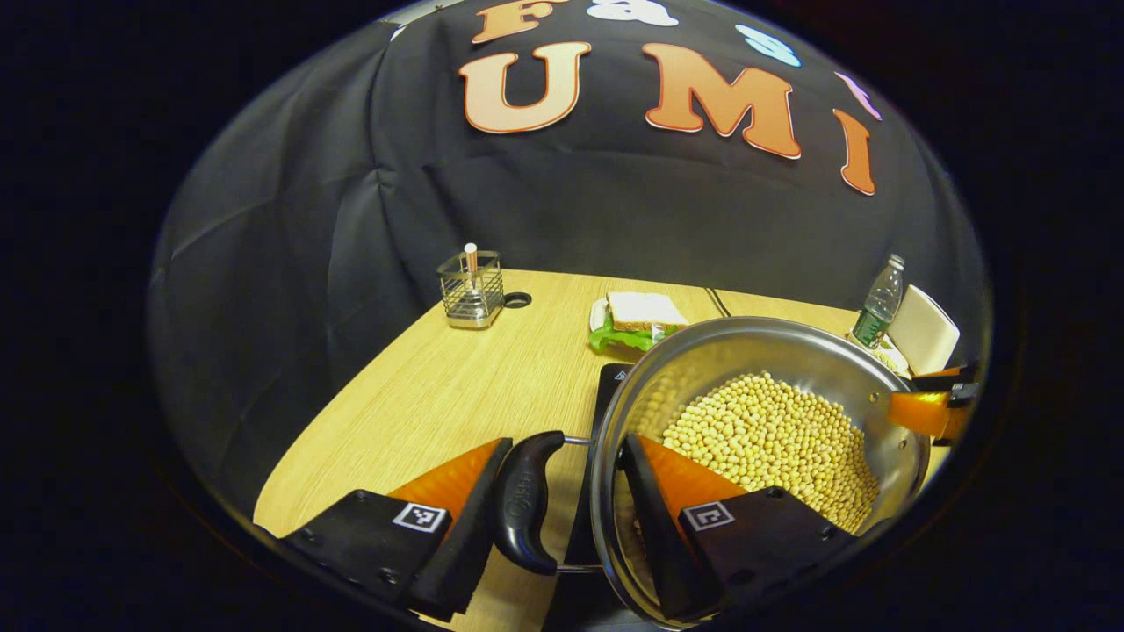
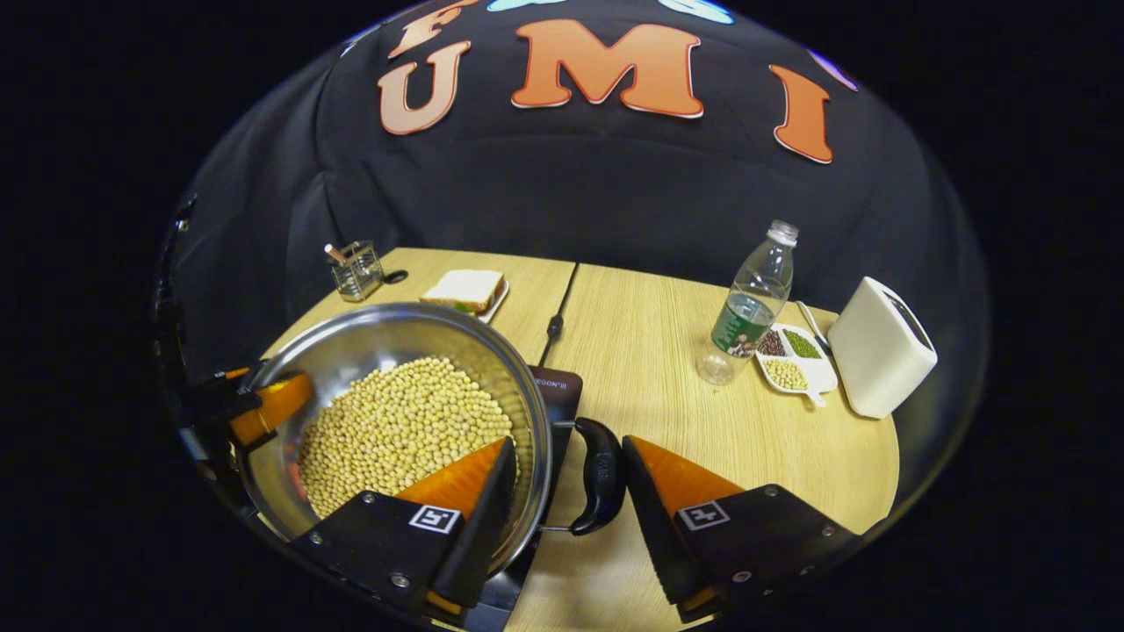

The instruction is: First push the handle of the pot to place it horizontally, then grasp the pot with both hands and set it on the induction cooktop.

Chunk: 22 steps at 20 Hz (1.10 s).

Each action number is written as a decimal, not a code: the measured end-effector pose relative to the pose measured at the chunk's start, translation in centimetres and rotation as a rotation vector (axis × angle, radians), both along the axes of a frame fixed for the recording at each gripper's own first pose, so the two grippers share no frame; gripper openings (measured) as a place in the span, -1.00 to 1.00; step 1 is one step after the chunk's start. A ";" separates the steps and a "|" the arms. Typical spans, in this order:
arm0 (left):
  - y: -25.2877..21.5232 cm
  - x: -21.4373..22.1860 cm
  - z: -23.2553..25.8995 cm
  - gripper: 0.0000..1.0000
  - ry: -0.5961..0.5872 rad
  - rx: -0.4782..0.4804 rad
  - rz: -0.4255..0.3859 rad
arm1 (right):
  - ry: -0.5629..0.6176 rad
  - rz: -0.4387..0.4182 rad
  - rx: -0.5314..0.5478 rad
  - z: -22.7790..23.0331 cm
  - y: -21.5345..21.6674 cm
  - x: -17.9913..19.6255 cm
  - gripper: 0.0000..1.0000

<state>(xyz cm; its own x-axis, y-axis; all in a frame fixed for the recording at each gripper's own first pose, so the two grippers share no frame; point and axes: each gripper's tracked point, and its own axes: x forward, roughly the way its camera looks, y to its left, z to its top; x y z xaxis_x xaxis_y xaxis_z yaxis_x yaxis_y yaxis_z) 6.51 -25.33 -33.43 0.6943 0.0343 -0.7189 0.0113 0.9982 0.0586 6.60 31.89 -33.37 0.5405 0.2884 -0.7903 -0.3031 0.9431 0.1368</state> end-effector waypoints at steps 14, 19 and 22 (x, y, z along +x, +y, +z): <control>-4.9 0.7 19.5 0.77 -0.429 0.009 -0.030 | -0.453 -0.064 0.001 15.0 -12.8 1.2 0.64; -8.3 -0.5 26.5 0.87 -0.560 -0.023 -0.067 | -0.605 -0.083 -0.004 20.4 -16.6 1.6 0.68; -10.4 -1.4 30.4 0.87 -0.647 -0.047 -0.078 | -0.685 -0.114 -0.026 23.1 -19.3 1.7 0.75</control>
